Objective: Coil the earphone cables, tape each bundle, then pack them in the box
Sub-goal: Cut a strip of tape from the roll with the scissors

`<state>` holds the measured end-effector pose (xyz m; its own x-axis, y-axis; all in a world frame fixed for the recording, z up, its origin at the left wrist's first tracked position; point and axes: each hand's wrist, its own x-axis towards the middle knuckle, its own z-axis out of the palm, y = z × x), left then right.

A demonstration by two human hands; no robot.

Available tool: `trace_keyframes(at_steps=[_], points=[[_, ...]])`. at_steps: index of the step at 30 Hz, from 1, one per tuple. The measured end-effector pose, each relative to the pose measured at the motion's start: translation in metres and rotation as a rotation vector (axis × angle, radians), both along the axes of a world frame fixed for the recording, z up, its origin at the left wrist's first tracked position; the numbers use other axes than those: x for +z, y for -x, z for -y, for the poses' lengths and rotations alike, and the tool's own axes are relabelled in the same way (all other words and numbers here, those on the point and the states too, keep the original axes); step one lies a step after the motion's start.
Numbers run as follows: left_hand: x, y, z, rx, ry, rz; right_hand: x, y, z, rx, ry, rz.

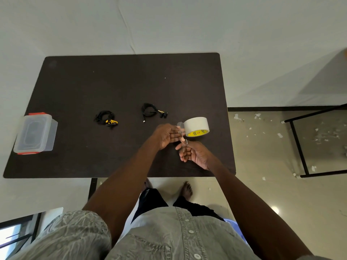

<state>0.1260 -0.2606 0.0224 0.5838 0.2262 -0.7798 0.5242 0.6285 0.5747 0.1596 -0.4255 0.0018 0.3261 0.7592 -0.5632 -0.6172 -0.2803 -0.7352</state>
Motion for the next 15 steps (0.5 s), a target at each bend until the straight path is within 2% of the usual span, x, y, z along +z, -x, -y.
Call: trace_keyframes(at_steps=[15], points=[[0.0004, -0.0029, -0.0021, -0.036, 0.038, -0.014, 0.0006, -0.0016, -0.0001, -0.032, 0.017, 0.024]])
